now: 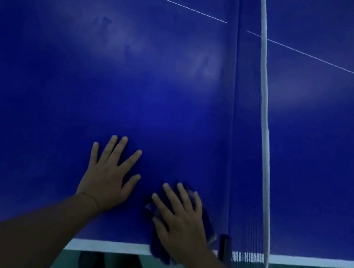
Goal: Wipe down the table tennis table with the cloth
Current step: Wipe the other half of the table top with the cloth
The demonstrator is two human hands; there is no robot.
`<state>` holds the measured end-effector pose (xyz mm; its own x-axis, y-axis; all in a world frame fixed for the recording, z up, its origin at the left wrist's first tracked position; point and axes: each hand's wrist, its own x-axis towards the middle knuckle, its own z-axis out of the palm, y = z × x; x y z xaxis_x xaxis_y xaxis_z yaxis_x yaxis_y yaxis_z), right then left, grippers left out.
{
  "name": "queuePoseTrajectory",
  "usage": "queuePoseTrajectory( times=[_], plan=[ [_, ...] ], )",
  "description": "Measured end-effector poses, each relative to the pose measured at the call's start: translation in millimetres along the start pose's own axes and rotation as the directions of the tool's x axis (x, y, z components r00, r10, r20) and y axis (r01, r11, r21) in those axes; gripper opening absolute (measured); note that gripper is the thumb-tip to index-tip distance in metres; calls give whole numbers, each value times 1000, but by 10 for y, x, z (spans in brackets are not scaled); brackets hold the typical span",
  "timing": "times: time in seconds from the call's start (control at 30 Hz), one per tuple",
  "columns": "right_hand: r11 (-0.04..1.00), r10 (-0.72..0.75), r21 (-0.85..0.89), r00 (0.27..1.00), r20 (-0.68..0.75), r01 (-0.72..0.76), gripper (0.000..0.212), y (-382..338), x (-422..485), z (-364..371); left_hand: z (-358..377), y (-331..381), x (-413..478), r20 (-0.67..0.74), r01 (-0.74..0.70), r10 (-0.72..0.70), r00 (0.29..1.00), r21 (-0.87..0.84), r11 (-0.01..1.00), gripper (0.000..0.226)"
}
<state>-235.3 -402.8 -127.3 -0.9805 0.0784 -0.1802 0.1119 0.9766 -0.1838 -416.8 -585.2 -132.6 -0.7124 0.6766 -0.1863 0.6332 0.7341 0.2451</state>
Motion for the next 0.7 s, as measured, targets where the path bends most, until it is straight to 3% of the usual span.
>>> queuePoseTrajectory(
  times=[0.03, 0.1, 0.2, 0.27, 0.33, 0.43, 0.5, 0.57, 0.63, 0.7],
  plan=[
    [1000, -7, -28, 1000, -2, 7, 48, 111, -14, -29, -18, -10, -32, -4, -24, 24, 1000, -19, 1000, 69],
    [980, 199, -28, 980, -30, -199, 49, 300, 98, -136, -55, -52, -145, -11, -60, 60, 998, -29, 998, 67],
    [756, 650, 135, 758, -52, -640, 53, 419, 246, -188, -40, -127, -497, -23, -25, 25, 999, -13, 1000, 66],
    [657, 750, 173, 660, -45, -734, 56, 214, 160, -122, 21, -206, -806, -34, 36, -36, 999, -15, 999, 65],
    [661, 748, 146, 662, -50, -736, 57, -130, -43, -14, 79, -298, -1051, -21, 74, -74, 997, 4, 997, 66],
    [810, 583, 87, 812, -20, -580, 61, -538, -382, 80, 146, -406, -1223, -16, 89, -89, 996, 48, 995, 66],
    [849, 523, 60, 852, 34, -524, 64, -512, -396, 77, 166, -416, -1223, -31, 71, -71, 997, 23, 997, 65],
    [815, 577, 61, 817, 3, -576, 63, -450, -162, 39, 191, -432, -1218, -63, 73, -74, 995, -13, 997, 64],
    [731, 681, 121, 730, -61, -671, 58, -489, 268, -6, 205, -449, -1233, -115, 83, -90, 989, -66, 994, 65],
    [730, 680, 157, 729, -74, -665, 56, -731, 707, -23, 210, -455, -1246, -167, 91, -113, 979, -134, 987, 67]
  ],
)
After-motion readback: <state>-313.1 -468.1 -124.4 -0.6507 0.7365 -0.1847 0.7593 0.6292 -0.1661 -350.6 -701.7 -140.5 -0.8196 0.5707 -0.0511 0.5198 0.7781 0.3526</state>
